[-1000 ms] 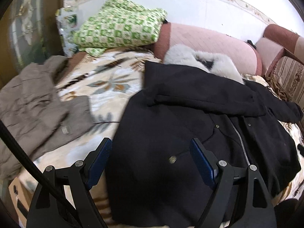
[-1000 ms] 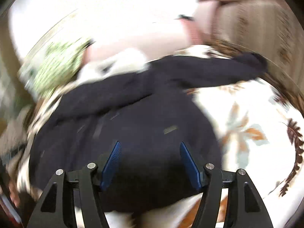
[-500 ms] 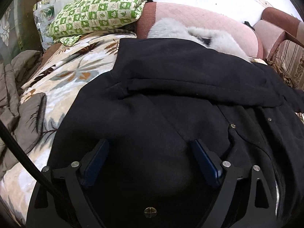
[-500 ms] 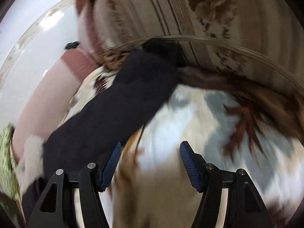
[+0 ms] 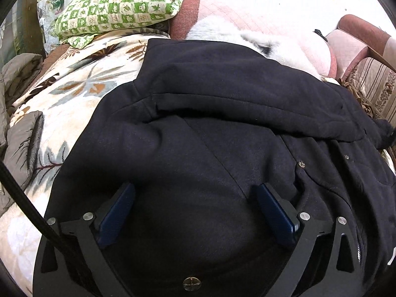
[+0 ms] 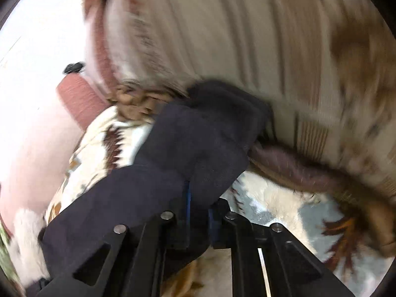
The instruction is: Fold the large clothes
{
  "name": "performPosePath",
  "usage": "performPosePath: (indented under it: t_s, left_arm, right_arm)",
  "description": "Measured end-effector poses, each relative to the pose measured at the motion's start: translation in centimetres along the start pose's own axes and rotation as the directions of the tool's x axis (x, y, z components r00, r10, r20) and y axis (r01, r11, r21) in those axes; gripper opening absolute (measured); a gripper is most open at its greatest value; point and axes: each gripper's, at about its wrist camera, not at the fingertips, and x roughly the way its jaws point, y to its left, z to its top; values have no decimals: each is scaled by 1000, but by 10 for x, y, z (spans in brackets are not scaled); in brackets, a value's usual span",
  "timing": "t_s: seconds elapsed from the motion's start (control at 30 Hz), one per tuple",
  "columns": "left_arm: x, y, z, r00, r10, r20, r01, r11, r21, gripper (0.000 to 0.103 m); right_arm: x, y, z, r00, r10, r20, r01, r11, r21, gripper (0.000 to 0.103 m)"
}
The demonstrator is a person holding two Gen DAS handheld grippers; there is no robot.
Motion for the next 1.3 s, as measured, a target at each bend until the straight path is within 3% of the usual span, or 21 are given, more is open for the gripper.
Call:
performPosePath:
  t_s: [0.17,0.3,0.4,0.5,0.6,0.73,0.77,0.8,0.87,0.93,0.97,1.07,1.17,1.3]
  left_arm:
    - [-1,0,0,1000,3,0,-3,1000,0,99]
    - [-9,1,0,1000,-12,14,12,1000,-11,99]
    - [-28,9,2,997,-61,51,64,996,-55,99]
    - [-54,30,8,989,-101,105,114,984,-133,99]
    - [-72,55,18,988,-36,153,64,981,-183,99]
    - [-87,94,30,979,75,188,-19,959,-281,99]
    - [-89,102,32,978,87,188,-27,953,-302,99]
    - [-91,110,33,977,96,191,-30,946,-323,99]
    - [-94,123,35,974,114,196,-37,933,-358,99]
    - [-99,134,36,973,124,197,-38,920,-390,99]
    - [-100,138,37,973,120,199,-31,915,-401,99]
    - [-101,142,38,973,120,195,-25,904,-428,99]
    - [-104,141,36,974,118,193,-24,903,-430,99]
    - [-107,136,37,967,146,207,-49,909,-413,99]
  right_arm:
    - [-83,76,1,992,84,96,-63,978,-201,10]
    - [-150,156,-30,969,230,88,-181,908,-378,10]
    - [-189,217,-76,939,342,29,-284,823,-493,10]
    - [-212,274,-132,895,436,-87,-406,719,-564,10]
    - [-215,326,-196,862,467,-199,-477,614,-629,10]
    - [-203,379,-297,826,416,-379,-552,461,-695,11]
    - [-197,387,-315,828,388,-406,-553,437,-709,17]
    - [-187,397,-337,843,338,-418,-532,413,-739,17]
    - [-177,405,-367,896,264,-356,-436,377,-818,20]
    - [-180,401,-379,914,249,-321,-394,350,-850,25]
    - [-183,398,-377,911,252,-327,-400,345,-849,35]
    - [-201,387,-360,873,305,-382,-476,357,-803,61]
    - [-223,387,-350,868,356,-347,-470,363,-804,65]
    - [-230,414,-378,889,347,-300,-401,271,-875,69]
